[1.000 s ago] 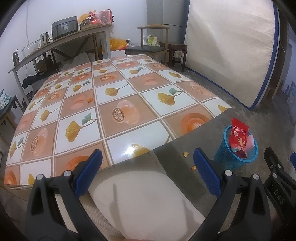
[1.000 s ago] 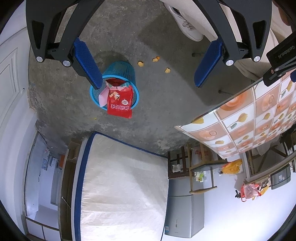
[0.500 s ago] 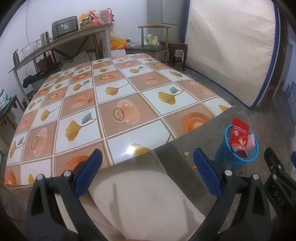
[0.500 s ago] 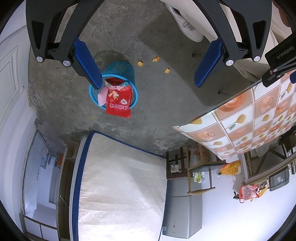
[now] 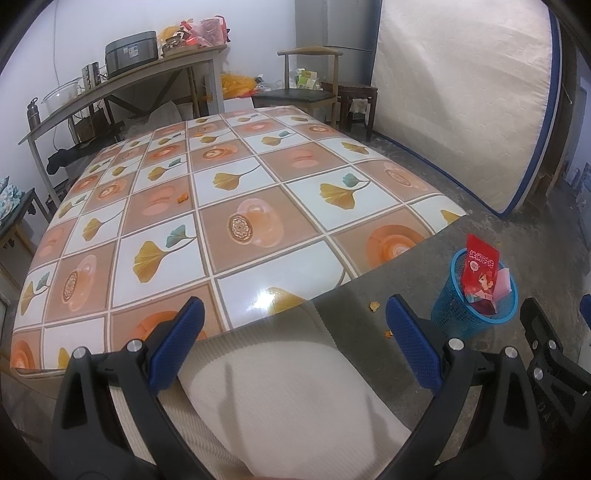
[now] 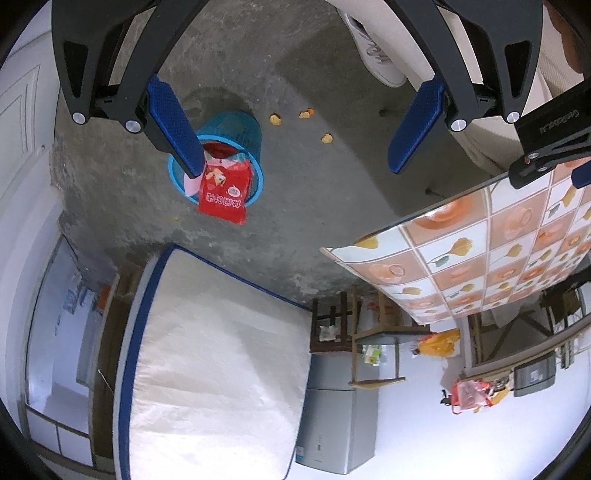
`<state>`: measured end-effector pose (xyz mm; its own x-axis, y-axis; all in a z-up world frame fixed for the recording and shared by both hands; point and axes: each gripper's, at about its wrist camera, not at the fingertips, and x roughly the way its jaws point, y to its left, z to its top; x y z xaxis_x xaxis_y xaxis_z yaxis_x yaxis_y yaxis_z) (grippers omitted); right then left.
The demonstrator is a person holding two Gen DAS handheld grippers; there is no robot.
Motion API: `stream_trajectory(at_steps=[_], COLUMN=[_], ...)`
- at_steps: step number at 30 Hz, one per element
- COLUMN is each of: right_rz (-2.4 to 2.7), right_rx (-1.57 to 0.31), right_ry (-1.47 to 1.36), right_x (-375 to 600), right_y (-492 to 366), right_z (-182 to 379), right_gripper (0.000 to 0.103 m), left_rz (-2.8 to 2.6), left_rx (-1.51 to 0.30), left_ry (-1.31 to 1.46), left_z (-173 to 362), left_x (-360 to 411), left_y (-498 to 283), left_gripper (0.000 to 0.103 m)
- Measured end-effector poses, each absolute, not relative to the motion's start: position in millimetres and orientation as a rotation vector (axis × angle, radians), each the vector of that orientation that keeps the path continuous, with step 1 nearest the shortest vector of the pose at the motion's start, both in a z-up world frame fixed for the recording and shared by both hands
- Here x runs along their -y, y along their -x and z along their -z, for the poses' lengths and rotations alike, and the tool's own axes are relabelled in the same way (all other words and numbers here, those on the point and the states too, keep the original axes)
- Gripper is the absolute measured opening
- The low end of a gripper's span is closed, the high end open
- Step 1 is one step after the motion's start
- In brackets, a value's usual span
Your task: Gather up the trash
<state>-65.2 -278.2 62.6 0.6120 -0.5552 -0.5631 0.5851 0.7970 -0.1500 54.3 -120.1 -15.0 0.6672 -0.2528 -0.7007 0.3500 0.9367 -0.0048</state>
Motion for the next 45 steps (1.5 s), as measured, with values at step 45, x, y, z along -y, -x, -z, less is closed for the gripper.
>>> stream_trajectory(at_steps=[45], right_rz=[0.630], right_rx=[-0.677], right_ry=[-0.070], right_x=[277.0], right_y=[64.3], right_z=[-57.1], right_gripper=[0.097], left_rz=[0.320], left_rx=[-0.803], left_ry=[-0.136], left_z=[19.5], left_x=[121.4], left_y=[-56.1], left_gripper=[0.095])
